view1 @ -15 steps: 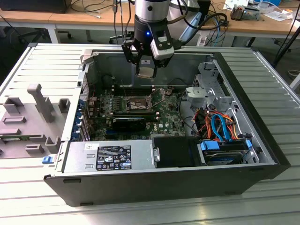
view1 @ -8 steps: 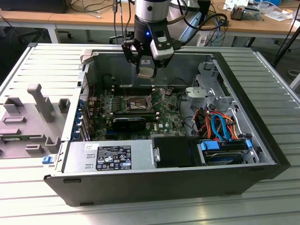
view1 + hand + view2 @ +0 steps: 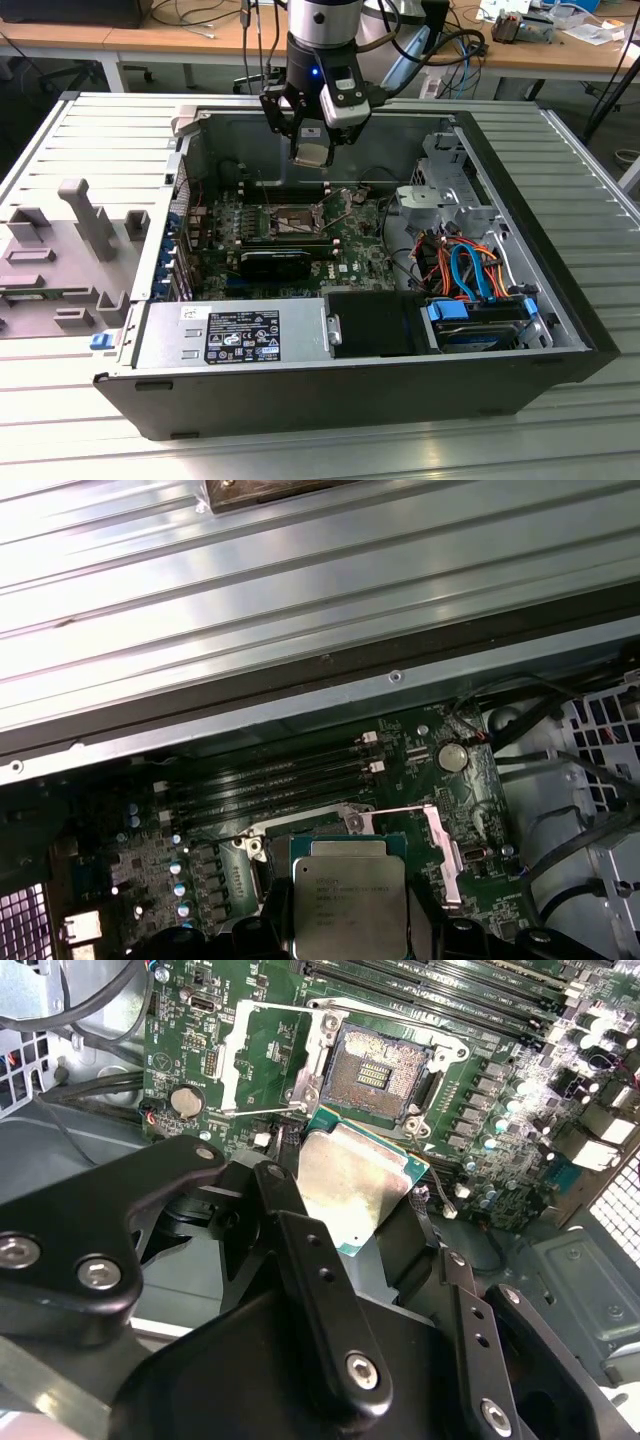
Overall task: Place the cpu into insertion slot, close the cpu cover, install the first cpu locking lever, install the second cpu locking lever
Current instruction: 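Place the cpu into insertion slot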
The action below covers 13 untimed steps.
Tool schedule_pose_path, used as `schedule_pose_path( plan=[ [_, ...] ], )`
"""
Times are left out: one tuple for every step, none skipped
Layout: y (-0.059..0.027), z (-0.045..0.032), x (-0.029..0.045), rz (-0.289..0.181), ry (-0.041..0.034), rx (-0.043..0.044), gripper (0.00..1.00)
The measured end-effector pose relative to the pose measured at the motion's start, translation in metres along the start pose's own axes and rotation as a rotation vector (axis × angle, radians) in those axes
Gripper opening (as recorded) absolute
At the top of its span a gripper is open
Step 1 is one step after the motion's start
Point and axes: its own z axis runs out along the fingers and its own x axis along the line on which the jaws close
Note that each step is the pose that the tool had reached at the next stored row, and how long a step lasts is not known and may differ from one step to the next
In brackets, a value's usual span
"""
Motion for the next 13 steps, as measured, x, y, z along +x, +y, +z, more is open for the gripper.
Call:
schedule_pose_path(
  plan=[
    [0.0000, 0.0001, 0.0000, 0.001, -0.0001, -0.0001, 0.55],
    [0.0000, 0.0001, 0.0000, 0.002, -0.0002, -0.0001, 0.55],
    [0.0000, 0.0001, 0.0000, 0.003, -0.0002, -0.0001, 0.55],
    [0.0000, 0.0001, 0.0000, 0.004, -0.0003, -0.0001, 0.55],
    [0.0000, 0.0001, 0.0000, 0.005, -0.0004, -0.0001, 0.55],
    [0.0000, 0.0002, 0.0000, 0.006, -0.0005, -0.0001, 0.55],
    [0.0000, 0.0002, 0.0000, 0.007, -0.0006, -0.0002, 0.55],
    [0.0000, 0.0002, 0.0000, 0.008, -0.0007, -0.0002, 0.55],
    [0.0000, 0.0002, 0.0000, 0.009, -0.0008, -0.0002, 0.55],
    [0.0000, 0.0003, 0.0000, 0.011, -0.0009, -0.0003, 0.55],
    [0.0000, 0.0003, 0.0000, 0.012, -0.0010, -0.0002, 0.55],
    [0.0000, 0.0003, 0.0000, 0.014, -0.0012, -0.0003, 0.55],
    [0.0000, 0.0003, 0.0000, 0.016, -0.0013, -0.0002, 0.55]
  ],
)
